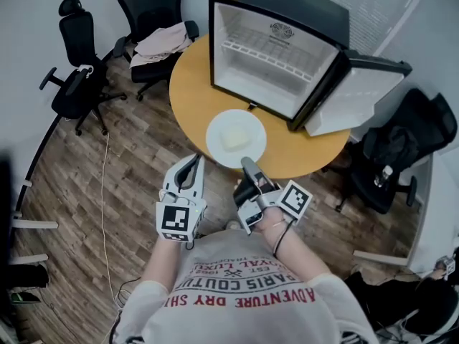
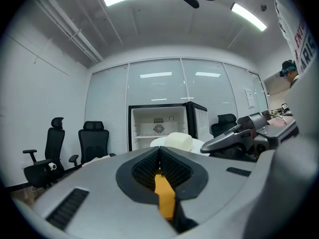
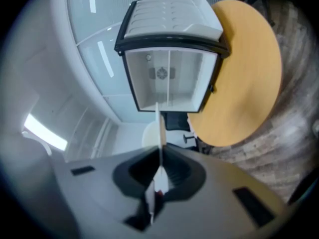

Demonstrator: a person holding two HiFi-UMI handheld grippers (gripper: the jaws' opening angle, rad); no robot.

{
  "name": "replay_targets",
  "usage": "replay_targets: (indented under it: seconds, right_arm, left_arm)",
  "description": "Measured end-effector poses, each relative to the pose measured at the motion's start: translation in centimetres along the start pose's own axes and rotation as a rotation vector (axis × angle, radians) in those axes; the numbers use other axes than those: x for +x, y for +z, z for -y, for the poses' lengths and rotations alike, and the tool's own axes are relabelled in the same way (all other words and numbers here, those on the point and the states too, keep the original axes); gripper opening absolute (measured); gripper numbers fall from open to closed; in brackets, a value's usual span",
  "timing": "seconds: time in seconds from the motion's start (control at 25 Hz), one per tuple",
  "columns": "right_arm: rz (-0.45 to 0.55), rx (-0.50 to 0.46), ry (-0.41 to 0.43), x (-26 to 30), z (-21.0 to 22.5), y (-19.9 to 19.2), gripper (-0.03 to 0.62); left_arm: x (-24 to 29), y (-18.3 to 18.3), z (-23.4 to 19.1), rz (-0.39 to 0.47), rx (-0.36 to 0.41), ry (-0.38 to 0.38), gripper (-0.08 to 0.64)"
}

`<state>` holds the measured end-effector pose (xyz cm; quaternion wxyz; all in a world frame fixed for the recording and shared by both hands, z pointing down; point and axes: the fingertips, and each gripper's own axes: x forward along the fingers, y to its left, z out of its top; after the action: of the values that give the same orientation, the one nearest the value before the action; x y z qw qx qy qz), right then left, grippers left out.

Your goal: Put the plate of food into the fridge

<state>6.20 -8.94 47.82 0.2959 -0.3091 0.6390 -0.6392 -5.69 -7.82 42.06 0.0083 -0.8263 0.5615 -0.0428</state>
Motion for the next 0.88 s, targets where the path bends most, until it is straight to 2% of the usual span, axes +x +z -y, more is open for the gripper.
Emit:
replay_targets:
  seconds: [0.24,0.44,0.6,0.76,0.88]
  right_arm:
    - [0.009,0.015,-0.007,1.3,0.8,4.2,0.038]
    - [0.038,0.023,-0.014,3.1,1.4,6.6,0.038]
    - [0.086,0.022,-0.020,5.2,1.8,9.1,0.038]
    - [0.142,0.021,-0.026,8.2,1.5,11.2,0.038]
    - [0.178,0.024,-0.027,10.5,1.1,12.4,0.038]
  left_arm:
    - [4.6,0.0,1.1,-0.010,0.011,-0.018,0.034]
    - [8.0,0.0,0.2,-0.005,0.011,-0.034,0.032]
    - [11.7,-0.1,-0.6,-0.001,0.032,-0.086,0.034]
    - [16.1,0.3,-2.2,-0.002,0.013,-0.148,0.034]
    - [19.1,1.2,-3.7,0.013,0.043,-0.195,0.034]
